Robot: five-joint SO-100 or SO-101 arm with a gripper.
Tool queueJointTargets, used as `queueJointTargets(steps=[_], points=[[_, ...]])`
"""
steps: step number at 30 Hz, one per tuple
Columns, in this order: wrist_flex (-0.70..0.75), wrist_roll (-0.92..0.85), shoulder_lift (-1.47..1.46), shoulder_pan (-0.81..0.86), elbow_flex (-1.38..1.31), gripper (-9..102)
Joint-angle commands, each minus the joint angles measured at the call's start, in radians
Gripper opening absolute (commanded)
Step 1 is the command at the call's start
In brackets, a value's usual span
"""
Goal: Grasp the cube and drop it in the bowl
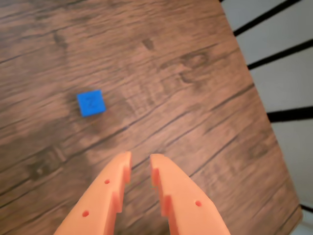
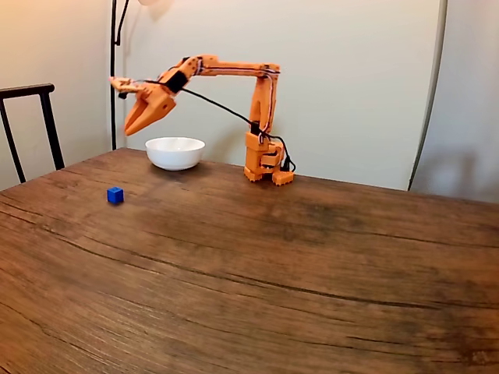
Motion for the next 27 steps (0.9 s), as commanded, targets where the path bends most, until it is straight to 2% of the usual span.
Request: queueJointTargets(steps=[1, 15, 17, 21, 27], points=[[-0.003, 0.018, -0.066, -0.006, -0.115, 4], [-0.003, 0.02, -0.307, -0.058, -0.255, 5], [-0.003, 0.012, -0.321, -0.061, -0.261, 10], [-0.002, 0.003, -0.33, -0.077, -0.258, 28], [0.018, -0.031, -0.333, -0.104, -0.247, 37]])
